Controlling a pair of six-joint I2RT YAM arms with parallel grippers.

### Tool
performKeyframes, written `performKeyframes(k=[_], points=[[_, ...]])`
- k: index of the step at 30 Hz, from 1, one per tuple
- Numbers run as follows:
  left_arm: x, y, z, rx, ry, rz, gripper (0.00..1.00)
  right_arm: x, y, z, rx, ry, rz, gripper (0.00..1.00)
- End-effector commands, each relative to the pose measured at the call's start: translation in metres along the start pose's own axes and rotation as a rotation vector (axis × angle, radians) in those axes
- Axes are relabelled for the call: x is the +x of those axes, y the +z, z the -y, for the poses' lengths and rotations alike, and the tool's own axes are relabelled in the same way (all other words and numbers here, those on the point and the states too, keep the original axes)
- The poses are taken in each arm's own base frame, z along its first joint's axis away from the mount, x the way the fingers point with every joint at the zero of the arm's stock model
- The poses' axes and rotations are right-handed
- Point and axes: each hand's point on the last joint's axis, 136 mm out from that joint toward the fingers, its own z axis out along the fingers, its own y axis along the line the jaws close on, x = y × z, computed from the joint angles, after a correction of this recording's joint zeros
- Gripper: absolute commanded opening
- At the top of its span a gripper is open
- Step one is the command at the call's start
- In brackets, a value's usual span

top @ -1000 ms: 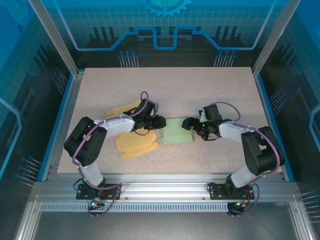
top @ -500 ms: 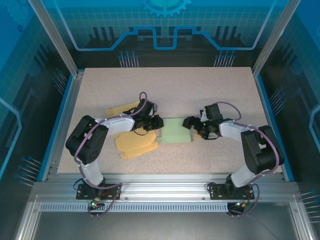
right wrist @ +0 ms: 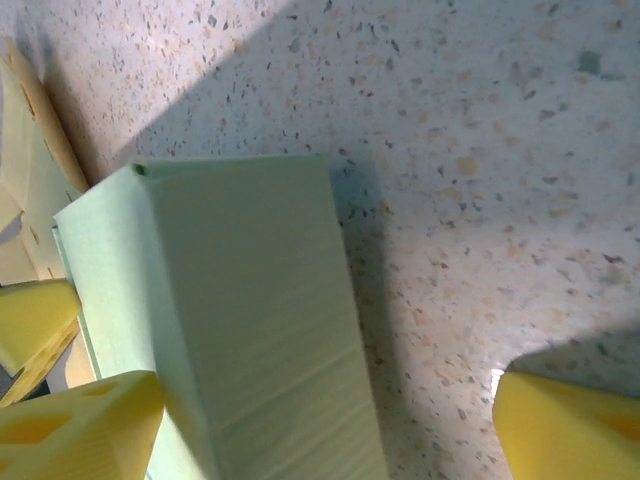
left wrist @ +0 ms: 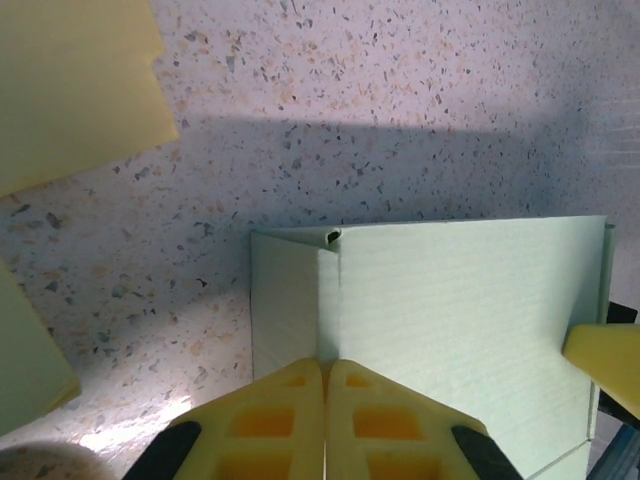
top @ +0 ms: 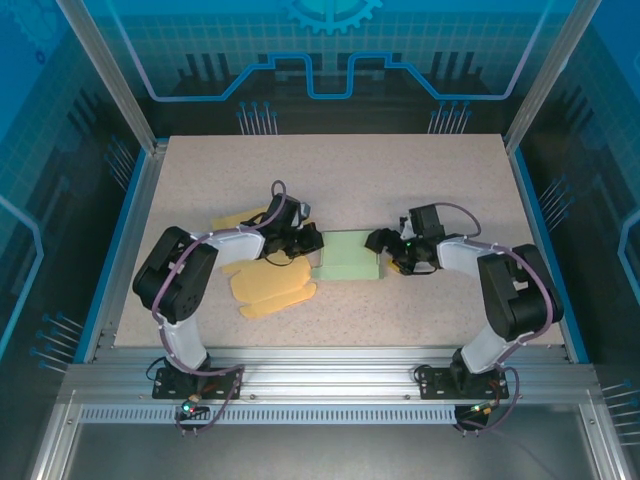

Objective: Fold the paper box

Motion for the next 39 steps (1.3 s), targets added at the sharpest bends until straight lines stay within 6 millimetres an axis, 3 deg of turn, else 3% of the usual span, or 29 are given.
performKeyframes(k=[1, 5, 10, 15, 23, 27, 30, 34, 36, 39], points=[[0.023, 0.008, -0.029, -0.069, -0.059, -0.078, 0.07, 0.024, 0.035, -0.048, -0.221, -0.138, -0.099, 0.85], [0.022, 0.006, -0.027, -0.062, -0.055, -0.072, 0.07, 0.024, 0.034, -0.065, -0.292, -0.145, -0.103, 0.83], [0.02, 0.002, -0.022, -0.048, -0.048, -0.058, 0.08, 0.025, 0.028, -0.071, -0.31, -0.155, -0.094, 0.78], [0.009, -0.011, -0.008, -0.026, -0.008, -0.009, 0.17, 0.023, 0.013, -0.076, -0.312, -0.161, -0.065, 0.61], [-0.022, -0.062, 0.031, 0.03, 0.133, 0.169, 0.45, 0.018, -0.025, -0.074, -0.28, -0.131, -0.004, 0.56], [-0.031, -0.09, 0.054, 0.113, 0.289, 0.31, 0.5, 0.014, -0.047, -0.075, -0.277, -0.113, 0.037, 0.51], [-0.032, -0.099, 0.06, 0.146, 0.396, 0.389, 0.52, 0.011, -0.059, -0.073, -0.254, -0.1, 0.068, 0.51], [-0.015, -0.107, 0.08, 0.292, 0.56, 0.462, 0.56, 0.007, -0.072, -0.071, -0.244, -0.073, 0.108, 0.5], [0.002, -0.115, 0.096, 0.368, 0.73, 0.537, 0.61, 0.005, -0.078, -0.072, -0.261, -0.054, 0.117, 0.5], [0.044, -0.125, 0.123, 0.442, 1.086, 0.658, 0.71, 0.004, -0.087, -0.073, -0.279, -0.02, 0.119, 0.48]])
